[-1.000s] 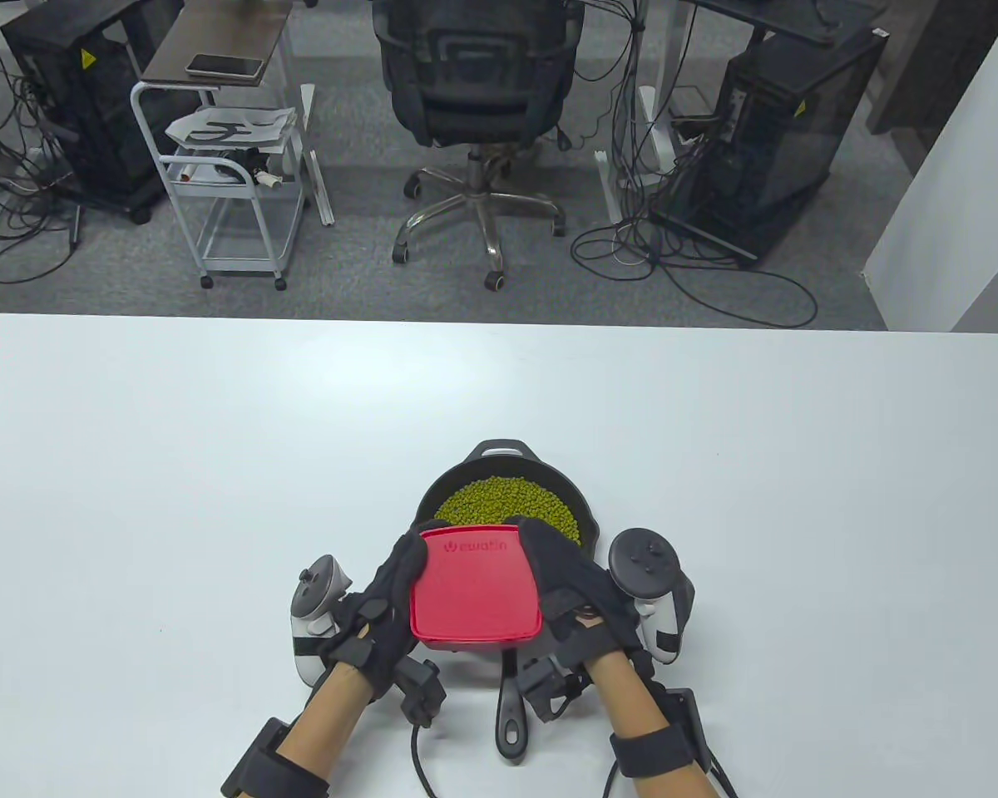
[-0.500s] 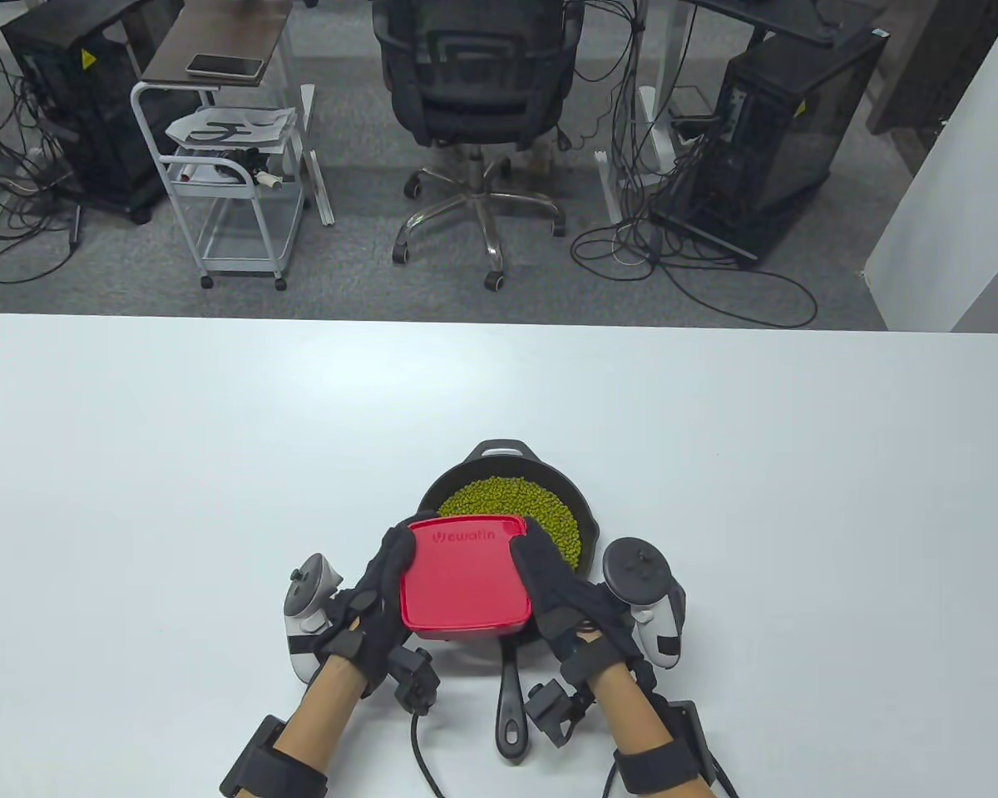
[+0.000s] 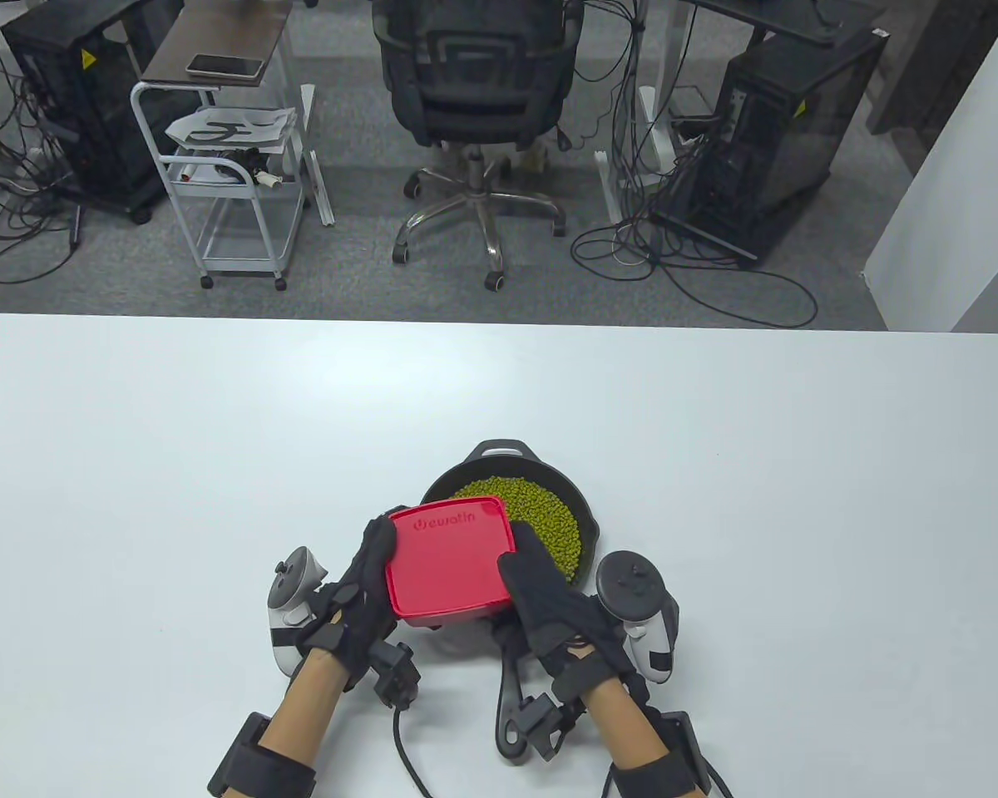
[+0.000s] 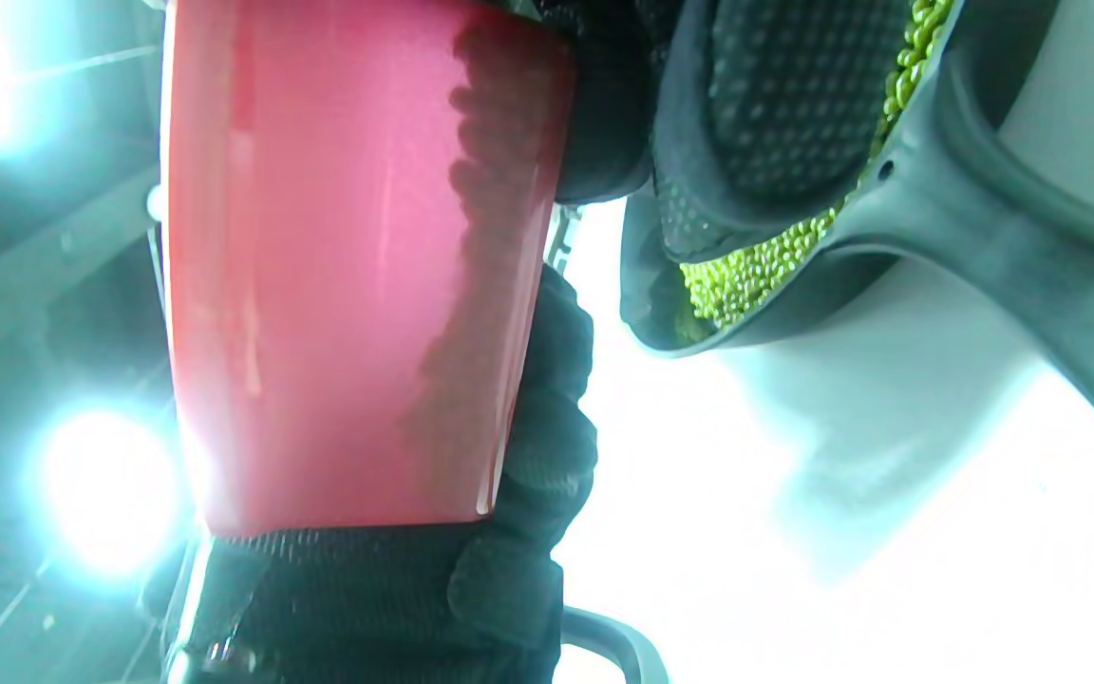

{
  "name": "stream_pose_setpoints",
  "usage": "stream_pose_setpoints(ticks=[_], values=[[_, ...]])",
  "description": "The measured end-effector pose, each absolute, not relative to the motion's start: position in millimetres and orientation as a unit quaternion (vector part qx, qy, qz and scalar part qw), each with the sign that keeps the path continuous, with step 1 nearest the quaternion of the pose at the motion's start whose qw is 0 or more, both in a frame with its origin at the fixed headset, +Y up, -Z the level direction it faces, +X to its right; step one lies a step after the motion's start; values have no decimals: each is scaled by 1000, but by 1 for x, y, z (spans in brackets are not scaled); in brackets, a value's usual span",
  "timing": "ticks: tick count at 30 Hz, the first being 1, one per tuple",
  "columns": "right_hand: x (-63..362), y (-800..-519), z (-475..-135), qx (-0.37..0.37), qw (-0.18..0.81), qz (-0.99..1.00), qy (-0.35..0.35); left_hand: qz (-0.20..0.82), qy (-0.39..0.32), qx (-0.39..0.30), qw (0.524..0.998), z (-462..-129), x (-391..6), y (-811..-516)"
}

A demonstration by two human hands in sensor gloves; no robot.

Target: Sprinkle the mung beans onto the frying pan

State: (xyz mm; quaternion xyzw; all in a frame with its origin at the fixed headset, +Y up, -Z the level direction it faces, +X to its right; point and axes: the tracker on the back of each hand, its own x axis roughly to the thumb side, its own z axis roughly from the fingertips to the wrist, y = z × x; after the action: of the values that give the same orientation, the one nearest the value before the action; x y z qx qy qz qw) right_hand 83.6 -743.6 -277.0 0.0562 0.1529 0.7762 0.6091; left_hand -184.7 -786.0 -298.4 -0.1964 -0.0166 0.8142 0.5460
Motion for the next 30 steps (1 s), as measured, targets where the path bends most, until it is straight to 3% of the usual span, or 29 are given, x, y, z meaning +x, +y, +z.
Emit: stream_pose_setpoints(ticks=[4, 11, 16, 18, 24, 28, 30], values=[[92, -742, -279, 35, 616, 778, 121, 785, -23, -208, 583, -292, -183, -782], [102, -746, -282, 23, 645, 755, 116, 763, -73, -244, 594, -286, -170, -776], [97, -745, -285, 109, 630, 744, 196, 777, -76, -190, 595, -286, -172, -771], [95, -746, -285, 112, 628, 745, 193, 773, -81, -192, 599, -286, -173, -770], [92, -748, -282, 109, 623, 764, 130, 730, -70, -123, 668, -286, -169, -769], [89, -747, -280, 108, 626, 767, 92, 716, -58, -83, 691, -284, -170, -764], [88, -746, -278, 110, 633, 762, 75, 726, -64, -79, 681, -284, -169, -763]])
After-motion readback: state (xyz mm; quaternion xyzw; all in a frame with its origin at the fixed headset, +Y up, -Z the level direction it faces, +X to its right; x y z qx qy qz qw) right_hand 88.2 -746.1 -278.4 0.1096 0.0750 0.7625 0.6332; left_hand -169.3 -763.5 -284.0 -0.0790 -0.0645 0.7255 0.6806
